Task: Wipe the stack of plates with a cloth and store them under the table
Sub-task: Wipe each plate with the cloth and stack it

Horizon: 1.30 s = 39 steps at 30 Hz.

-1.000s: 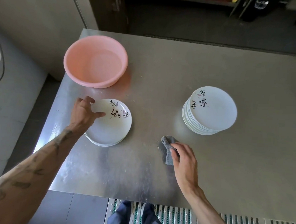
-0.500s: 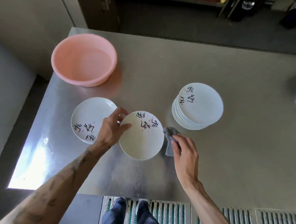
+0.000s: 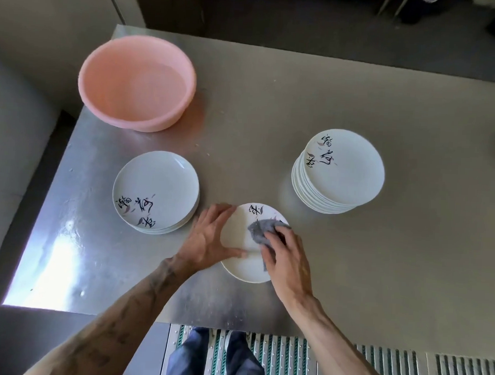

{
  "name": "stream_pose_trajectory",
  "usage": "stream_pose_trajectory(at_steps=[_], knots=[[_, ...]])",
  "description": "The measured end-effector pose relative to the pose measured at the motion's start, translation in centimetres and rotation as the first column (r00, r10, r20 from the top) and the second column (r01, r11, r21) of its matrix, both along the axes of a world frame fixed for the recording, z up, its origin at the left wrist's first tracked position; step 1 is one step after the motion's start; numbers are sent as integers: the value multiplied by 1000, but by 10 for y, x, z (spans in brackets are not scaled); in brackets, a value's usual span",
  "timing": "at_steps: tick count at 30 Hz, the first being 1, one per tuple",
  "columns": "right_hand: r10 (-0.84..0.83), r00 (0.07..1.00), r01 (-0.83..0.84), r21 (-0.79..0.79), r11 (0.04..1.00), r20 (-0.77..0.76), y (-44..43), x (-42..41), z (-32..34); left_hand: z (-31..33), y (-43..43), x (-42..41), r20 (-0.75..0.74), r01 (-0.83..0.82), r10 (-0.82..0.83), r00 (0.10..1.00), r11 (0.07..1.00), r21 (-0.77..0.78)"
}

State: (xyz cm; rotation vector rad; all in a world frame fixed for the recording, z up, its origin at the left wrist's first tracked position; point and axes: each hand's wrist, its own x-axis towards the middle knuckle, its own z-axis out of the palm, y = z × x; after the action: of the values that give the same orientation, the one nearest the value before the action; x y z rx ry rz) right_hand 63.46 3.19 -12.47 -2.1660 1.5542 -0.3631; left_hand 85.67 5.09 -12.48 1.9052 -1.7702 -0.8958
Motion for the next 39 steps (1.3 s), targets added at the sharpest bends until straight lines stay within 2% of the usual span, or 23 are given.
stream_pose_trajectory(at_steps=[2,4,7,9,10,13,17,19,22,27,31,35,37,39], knots=[[8,996,-11,-28,1000,-87,-8,6,-3,-9,10,5,93,123,-123,988,992,8],[10,995,-14,-32,999,-103,-19,16,-5,-18,17,8,115,173,-167,979,984,-37],[192,981,-192,-3,981,-16,-18,28,-8,-24,19,10,98,137,-130,987,988,-65],[327,945,-327,7,945,-14,-11,22,-9,-25,18,7,101,114,-109,989,993,-42],[344,939,-344,-1,939,-27,-10,17,-9,-26,18,5,114,105,-101,988,994,-34],[264,962,-267,-44,963,-70,-8,2,-13,-26,19,1,152,83,-74,986,995,-55],[410,910,-413,-56,909,-60,7,-3,-16,-27,19,0,182,99,-89,979,994,-46],[418,908,-419,-55,906,-35,0,10,-17,-28,20,0,191,98,-87,978,994,-54],[367,929,-370,-95,924,-51,-28,28,-18,-29,20,-2,178,70,-53,983,993,-92],[202,973,-218,-161,963,-110,-45,26,-21,-32,19,0,184,57,-46,982,997,-58],[347,937,-348,-62,935,-34,-29,41,-22,-34,20,-2,166,39,-27,986,997,-71],[543,833,-551,-75,831,-104,-19,-5,-15,-34,19,-2,177,51,-36,984,995,-81],[540,822,-560,-79,825,-184,-25,-27,-9,-34,19,-1,180,50,-34,983,995,-87],[412,879,-447,-112,887,-240,-35,-38,-6,-33,19,-1,177,49,-33,984,995,-85]])
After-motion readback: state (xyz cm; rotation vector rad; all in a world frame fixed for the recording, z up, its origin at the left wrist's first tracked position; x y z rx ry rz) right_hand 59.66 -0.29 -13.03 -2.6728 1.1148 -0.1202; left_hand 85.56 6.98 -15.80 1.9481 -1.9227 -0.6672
